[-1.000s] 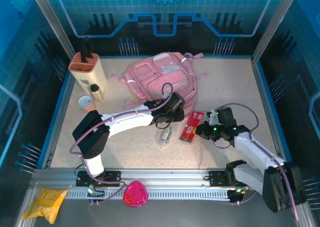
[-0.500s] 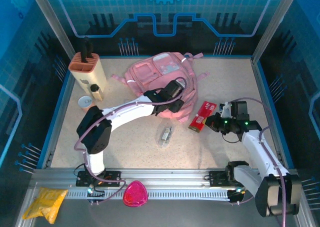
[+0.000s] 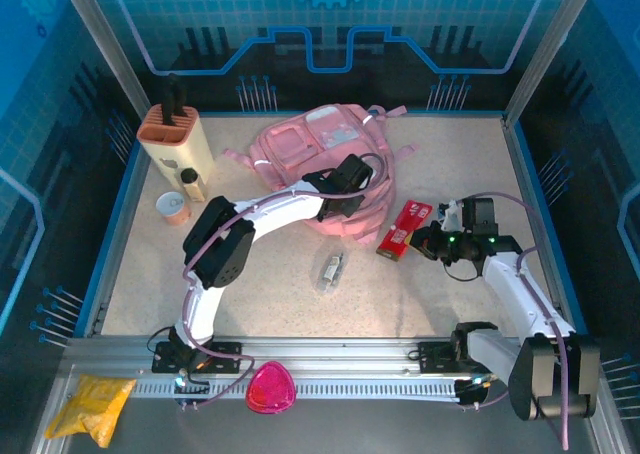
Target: Pack the student bag
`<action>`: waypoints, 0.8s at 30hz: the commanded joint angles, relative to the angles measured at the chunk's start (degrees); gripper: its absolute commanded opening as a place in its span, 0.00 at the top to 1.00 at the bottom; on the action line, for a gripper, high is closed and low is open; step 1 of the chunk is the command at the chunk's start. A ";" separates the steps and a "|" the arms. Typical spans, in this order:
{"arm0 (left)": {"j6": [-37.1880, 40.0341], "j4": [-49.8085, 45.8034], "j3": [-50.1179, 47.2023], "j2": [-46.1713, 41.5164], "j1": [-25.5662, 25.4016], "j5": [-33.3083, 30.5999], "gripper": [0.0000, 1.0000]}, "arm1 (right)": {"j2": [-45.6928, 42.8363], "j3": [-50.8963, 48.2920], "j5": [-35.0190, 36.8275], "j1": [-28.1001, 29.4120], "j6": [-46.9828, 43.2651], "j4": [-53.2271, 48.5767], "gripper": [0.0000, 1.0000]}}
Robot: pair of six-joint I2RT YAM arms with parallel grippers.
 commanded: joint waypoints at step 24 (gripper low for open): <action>-5.61 -7.04 11.33 -6.72 1.72 -1.01 1.00 | 11.82 10.53 -5.21 3.41 5.13 11.03 1.00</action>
